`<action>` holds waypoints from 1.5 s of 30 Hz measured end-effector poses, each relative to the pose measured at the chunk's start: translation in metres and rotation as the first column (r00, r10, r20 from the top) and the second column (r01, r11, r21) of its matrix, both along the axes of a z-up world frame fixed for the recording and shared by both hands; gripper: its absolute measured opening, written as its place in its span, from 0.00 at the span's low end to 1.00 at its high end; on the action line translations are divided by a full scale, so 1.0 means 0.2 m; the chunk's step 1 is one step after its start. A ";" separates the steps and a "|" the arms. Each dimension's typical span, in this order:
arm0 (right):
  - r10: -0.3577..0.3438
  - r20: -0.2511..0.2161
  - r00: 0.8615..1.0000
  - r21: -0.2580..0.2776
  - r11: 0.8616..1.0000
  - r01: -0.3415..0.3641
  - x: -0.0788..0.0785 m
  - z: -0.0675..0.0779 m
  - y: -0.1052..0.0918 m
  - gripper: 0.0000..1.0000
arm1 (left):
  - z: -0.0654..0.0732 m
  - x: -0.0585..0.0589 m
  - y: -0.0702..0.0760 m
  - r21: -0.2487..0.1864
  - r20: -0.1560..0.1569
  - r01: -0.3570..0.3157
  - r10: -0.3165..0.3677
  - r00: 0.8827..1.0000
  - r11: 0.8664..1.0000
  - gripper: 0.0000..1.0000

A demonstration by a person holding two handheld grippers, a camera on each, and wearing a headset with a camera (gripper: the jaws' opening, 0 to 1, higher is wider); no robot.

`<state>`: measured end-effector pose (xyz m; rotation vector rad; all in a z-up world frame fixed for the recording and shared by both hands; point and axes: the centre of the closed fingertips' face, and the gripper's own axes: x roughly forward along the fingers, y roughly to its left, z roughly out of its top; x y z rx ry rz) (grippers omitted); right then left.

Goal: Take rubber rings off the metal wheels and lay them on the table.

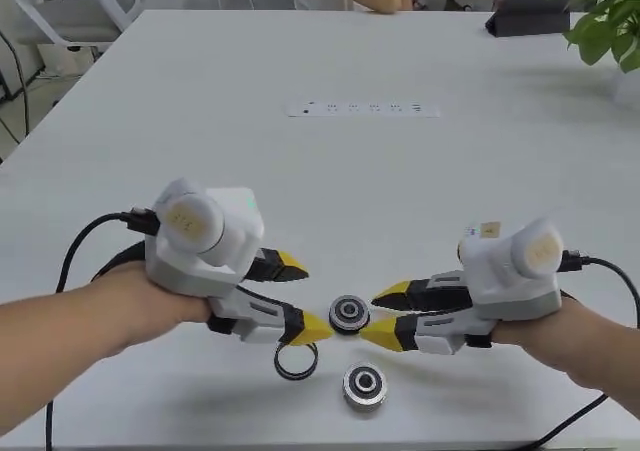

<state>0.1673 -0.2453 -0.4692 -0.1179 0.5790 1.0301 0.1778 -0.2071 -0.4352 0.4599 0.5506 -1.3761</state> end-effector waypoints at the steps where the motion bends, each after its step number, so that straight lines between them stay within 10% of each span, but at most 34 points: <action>1: 0.000 0.000 1.000 -0.001 1.000 0.000 0.00 0.00 0.00 0.25 | 0.00 0.00 0.00 -0.002 -0.004 -0.002 0.002 1.000 1.000 0.39; 26: 0.014 -0.001 1.000 -0.020 1.000 -0.014 0.00 -0.03 0.02 0.17 | -0.09 -0.01 -0.13 -0.001 -0.049 -0.015 0.015 0.999 1.000 0.20; 45: 0.011 -0.003 1.000 -0.018 1.000 -0.011 -0.01 -0.03 0.00 0.12 | -0.12 -0.02 -0.17 0.023 0.025 0.006 -0.006 1.000 1.000 0.09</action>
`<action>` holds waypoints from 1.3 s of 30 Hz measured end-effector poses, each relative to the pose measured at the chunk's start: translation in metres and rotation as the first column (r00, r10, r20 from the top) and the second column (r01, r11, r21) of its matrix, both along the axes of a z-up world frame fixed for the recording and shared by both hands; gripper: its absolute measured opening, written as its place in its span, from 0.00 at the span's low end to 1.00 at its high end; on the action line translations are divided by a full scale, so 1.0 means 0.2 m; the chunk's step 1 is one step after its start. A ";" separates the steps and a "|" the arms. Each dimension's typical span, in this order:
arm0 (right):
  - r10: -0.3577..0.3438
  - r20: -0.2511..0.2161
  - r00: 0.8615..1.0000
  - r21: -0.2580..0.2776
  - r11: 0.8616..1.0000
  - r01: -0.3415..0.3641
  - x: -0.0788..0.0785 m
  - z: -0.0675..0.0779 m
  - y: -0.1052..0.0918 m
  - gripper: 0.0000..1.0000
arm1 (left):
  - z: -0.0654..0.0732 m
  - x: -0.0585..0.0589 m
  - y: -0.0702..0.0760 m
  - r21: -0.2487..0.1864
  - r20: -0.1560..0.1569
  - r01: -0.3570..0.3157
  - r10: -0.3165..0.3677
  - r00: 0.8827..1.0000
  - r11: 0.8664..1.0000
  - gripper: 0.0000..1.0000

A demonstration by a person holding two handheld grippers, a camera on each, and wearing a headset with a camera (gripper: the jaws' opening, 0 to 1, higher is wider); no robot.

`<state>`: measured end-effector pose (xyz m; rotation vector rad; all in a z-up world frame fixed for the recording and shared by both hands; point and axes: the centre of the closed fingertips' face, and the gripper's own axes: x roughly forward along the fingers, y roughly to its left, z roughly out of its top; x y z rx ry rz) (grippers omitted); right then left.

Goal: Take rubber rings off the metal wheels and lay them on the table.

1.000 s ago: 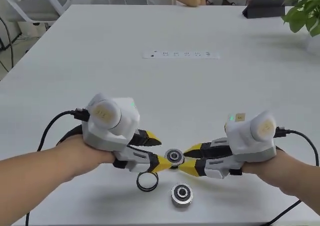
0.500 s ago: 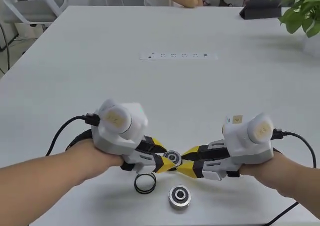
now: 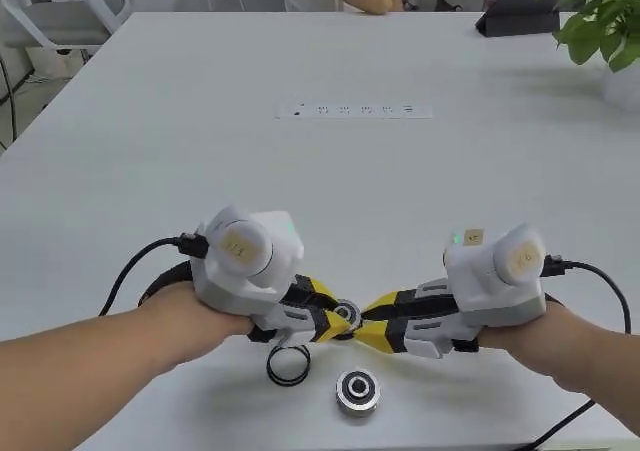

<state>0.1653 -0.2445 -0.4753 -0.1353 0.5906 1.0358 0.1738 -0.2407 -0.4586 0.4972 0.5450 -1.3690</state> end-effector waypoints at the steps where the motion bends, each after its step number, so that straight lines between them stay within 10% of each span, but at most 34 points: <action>1: 0.000 0.000 1.000 0.000 1.000 0.000 0.00 0.00 0.00 0.12 | 0.00 0.00 0.00 -0.001 0.000 -0.002 0.002 1.000 1.000 0.09; 39: -0.135 -0.202 0.970 0.154 0.974 0.168 0.01 0.03 -0.05 0.00 | 0.00 0.02 -0.01 -0.013 0.028 -0.030 0.030 0.999 0.999 0.07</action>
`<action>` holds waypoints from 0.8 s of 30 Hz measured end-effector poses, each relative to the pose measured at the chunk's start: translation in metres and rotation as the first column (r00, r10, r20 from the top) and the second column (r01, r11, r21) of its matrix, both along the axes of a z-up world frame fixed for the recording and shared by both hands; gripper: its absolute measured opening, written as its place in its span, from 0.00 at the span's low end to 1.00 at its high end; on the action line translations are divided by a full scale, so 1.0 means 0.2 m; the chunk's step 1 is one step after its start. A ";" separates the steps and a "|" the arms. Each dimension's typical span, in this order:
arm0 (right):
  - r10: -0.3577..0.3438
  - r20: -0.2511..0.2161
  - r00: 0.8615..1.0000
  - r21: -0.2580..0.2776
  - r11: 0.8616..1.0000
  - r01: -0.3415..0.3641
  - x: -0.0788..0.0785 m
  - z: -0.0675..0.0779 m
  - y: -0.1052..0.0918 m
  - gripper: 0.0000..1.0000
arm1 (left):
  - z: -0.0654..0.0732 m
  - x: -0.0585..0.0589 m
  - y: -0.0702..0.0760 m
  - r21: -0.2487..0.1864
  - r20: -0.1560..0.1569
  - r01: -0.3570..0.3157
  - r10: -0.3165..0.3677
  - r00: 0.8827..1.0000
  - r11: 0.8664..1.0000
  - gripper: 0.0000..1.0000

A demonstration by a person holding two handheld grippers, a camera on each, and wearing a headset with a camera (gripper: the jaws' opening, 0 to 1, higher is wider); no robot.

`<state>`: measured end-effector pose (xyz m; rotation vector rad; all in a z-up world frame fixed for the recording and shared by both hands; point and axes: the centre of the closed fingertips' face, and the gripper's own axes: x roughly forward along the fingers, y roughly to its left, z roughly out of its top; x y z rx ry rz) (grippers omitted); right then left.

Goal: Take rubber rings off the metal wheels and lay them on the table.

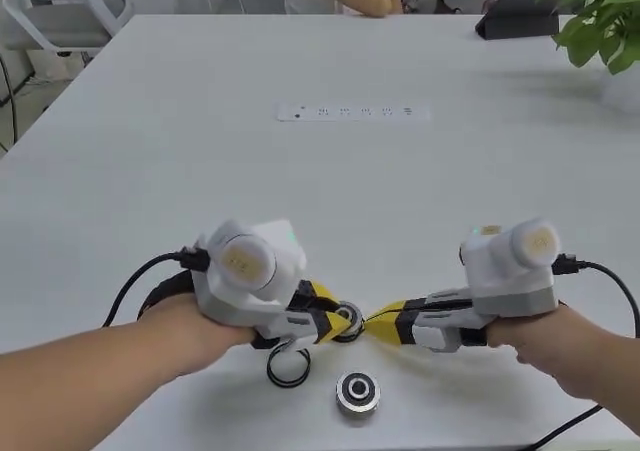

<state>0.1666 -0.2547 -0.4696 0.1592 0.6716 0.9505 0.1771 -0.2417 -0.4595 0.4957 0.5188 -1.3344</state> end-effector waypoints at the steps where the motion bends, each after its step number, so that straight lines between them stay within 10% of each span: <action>1: -0.027 -0.004 1.000 0.036 0.999 0.027 0.01 0.02 0.00 0.00 | 0.00 0.00 0.00 0.000 0.000 -0.002 0.002 1.000 1.000 0.07; 24: -0.059 -0.055 0.997 0.079 0.995 0.063 0.01 0.05 0.04 0.00 | 0.00 0.00 0.00 0.022 0.007 -0.021 0.021 1.000 1.000 0.06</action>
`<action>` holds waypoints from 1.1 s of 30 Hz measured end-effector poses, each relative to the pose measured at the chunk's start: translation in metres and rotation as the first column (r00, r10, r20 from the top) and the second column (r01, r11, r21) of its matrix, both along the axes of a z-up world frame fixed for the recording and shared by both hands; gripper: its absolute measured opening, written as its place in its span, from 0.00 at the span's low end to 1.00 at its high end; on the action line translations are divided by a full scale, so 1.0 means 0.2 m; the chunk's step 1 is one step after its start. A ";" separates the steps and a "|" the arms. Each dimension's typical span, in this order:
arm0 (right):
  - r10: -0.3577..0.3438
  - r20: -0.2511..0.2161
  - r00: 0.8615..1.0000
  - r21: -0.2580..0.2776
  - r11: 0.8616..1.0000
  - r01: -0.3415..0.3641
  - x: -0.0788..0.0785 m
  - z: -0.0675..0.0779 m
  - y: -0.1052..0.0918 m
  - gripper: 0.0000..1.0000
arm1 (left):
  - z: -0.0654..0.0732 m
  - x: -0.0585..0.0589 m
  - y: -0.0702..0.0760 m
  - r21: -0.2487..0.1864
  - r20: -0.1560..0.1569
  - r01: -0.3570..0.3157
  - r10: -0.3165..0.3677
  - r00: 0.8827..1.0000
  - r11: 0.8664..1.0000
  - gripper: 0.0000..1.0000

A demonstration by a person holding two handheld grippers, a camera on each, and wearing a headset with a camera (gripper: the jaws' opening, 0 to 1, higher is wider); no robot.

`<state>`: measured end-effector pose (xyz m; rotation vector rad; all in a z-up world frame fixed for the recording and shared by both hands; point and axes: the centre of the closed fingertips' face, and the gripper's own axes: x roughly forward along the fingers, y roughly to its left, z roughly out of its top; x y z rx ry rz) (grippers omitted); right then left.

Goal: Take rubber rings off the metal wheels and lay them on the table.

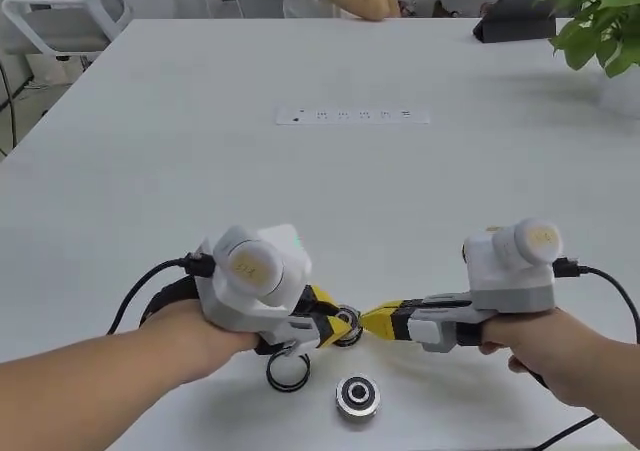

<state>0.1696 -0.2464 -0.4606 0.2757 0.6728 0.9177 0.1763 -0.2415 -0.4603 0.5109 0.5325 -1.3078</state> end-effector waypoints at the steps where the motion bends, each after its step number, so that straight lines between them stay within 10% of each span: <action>1: 0.001 0.000 1.000 0.001 1.000 -0.001 0.00 0.00 0.01 0.00 | 0.00 0.00 0.00 0.001 0.001 0.000 0.000 1.000 1.000 0.06; 23: 0.043 0.026 0.999 0.099 0.994 -0.045 -0.04 0.11 0.10 0.00 | 0.00 0.00 0.00 0.008 0.000 -0.005 0.005 1.000 1.000 0.06; 33: 0.017 0.040 0.999 0.056 0.998 -0.019 -0.01 0.08 0.05 0.00 | 0.00 -0.01 0.00 0.005 -0.003 -0.012 0.012 1.000 1.000 0.07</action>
